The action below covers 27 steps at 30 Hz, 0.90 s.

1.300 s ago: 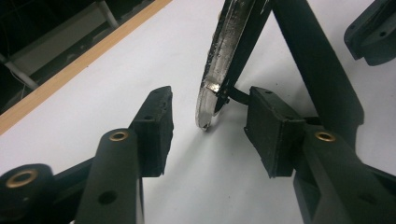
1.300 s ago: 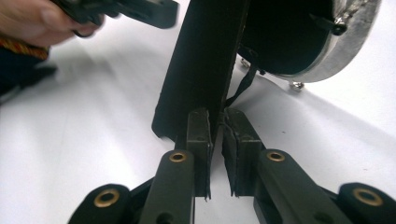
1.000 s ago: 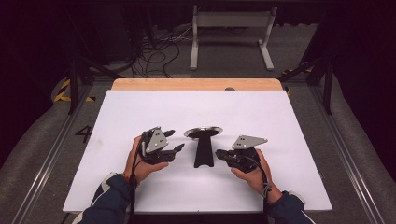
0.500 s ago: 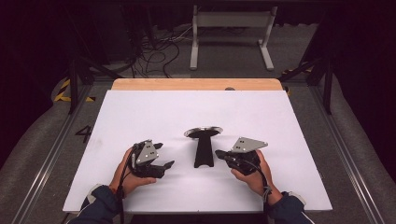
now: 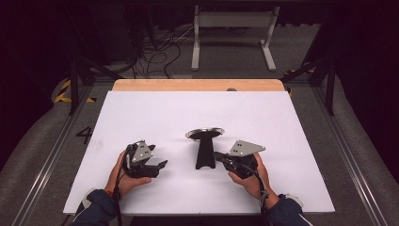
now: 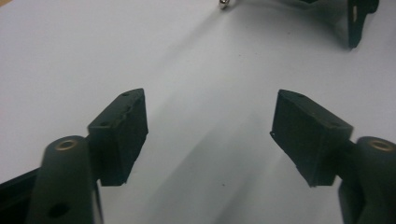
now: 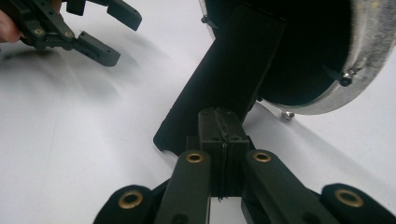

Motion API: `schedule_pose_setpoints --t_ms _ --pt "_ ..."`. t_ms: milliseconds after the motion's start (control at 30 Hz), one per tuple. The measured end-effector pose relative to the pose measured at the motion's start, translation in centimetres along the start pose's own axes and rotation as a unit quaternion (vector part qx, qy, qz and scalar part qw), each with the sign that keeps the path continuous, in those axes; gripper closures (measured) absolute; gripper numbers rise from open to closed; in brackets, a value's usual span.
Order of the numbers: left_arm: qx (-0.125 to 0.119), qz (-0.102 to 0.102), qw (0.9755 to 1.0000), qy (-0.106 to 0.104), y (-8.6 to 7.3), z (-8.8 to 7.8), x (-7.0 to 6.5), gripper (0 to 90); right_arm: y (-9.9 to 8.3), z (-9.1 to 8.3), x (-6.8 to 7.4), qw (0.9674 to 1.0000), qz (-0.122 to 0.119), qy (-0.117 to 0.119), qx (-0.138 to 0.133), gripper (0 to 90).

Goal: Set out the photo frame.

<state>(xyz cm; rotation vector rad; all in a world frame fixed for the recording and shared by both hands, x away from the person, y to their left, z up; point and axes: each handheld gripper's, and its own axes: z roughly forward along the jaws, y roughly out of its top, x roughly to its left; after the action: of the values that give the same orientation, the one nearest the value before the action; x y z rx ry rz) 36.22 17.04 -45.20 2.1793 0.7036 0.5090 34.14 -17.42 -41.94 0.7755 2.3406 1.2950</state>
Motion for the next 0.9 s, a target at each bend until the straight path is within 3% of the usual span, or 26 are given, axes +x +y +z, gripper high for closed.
schedule_pose_setpoints --t_ms 167,333,400,533,667,767,900 --pt "-0.012 0.010 0.9999 0.003 0.9 -0.2 0.2 40.3 0.0 0.5 0.8 0.9999 -0.006 0.000 0.009 90.0" --pt "-0.035 0.006 0.9994 -0.003 2.4 -0.2 0.1 35.0 0.2 0.7 1.1 1.0000 0.002 -0.004 0.005 90.0" --pt "-0.046 0.016 0.9988 -0.004 3.3 -0.1 -0.1 34.4 0.3 1.0 1.2 0.9996 0.025 0.010 -0.002 90.0" --pt "-0.060 0.024 0.9978 -0.012 4.7 0.4 -0.1 34.9 0.4 1.6 1.6 0.9996 0.025 0.014 0.001 90.0" --pt "-0.069 0.026 0.9968 -0.031 6.1 2.0 0.0 39.3 0.8 2.7 2.5 0.9998 0.016 0.010 0.002 90.0" --pt "-0.067 0.035 0.9967 -0.030 6.8 3.3 -0.3 42.7 1.0 3.4 3.2 0.9999 0.011 0.008 0.002 90.0" --pt "-0.074 0.029 0.9964 -0.029 7.1 4.7 -0.7 46.3 1.0 5.0 4.3 0.9999 -0.002 -0.010 0.009 90.0"
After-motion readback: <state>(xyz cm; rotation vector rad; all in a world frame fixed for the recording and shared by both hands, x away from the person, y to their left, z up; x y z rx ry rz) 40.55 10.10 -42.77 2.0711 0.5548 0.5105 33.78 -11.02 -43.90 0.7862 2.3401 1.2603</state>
